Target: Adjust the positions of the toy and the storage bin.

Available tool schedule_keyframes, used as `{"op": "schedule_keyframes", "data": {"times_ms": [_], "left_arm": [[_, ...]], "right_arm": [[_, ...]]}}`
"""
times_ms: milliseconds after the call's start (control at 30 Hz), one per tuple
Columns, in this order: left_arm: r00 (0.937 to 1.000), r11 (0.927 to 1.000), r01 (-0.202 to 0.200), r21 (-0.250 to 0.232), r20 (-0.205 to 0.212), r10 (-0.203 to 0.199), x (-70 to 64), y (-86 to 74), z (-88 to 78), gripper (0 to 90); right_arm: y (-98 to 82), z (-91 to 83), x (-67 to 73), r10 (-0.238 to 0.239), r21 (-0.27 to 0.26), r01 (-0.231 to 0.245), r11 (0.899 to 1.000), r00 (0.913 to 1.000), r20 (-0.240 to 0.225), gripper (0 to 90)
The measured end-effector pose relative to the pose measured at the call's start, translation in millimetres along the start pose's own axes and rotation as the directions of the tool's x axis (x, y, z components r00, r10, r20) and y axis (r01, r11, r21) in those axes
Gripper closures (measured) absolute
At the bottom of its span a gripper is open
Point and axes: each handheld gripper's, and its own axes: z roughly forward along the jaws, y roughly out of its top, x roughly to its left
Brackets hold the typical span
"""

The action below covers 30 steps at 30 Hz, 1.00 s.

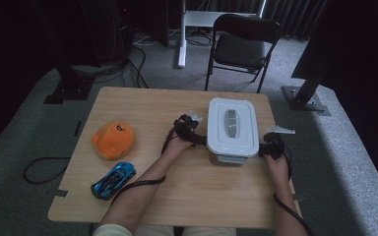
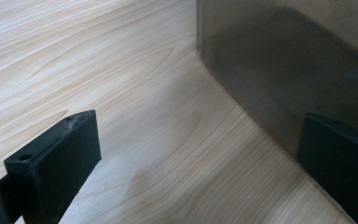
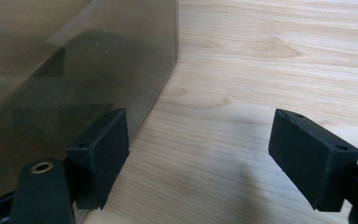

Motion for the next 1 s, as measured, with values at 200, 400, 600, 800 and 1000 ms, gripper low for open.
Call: {"op": "schedule_keyframes", "data": {"times_ms": [200,400,600,800,1000], "left_arm": [[0.9998,0.9999,0.015,0.006,-0.011,-0.014,12.6,-9.5,-10.4,0.5],[0.9994,0.9998,0.021,0.006,-0.027,-0.021,25.2,-18.7,-22.6,0.5],[0.9983,0.9992,0.039,0.006,-0.043,-0.039,38.4,-30.1,-35.5,0.5],[0.9968,0.9990,0.045,0.003,-0.066,-0.045,48.1,-39.5,-47.9,0.5],[0.9956,0.9980,0.062,0.001,-0.069,-0.062,56.7,-50.1,-60.7,0.5]], "right_arm": [[2.3,6.2,11.1,-0.004,-0.001,0.004,1.000,0.9994,-0.034,19.7],[8.0,12.7,28.3,-0.029,0.009,0.030,1.000,0.9984,-0.049,19.9],[12.7,18.3,46.6,-0.062,0.020,0.064,0.998,0.9953,-0.075,19.9],[16.7,24.9,63.4,-0.085,0.023,0.087,0.996,0.9922,-0.092,20.0],[19.4,30.6,77.8,-0.097,0.023,0.100,0.995,0.9894,-0.108,20.0]]}}
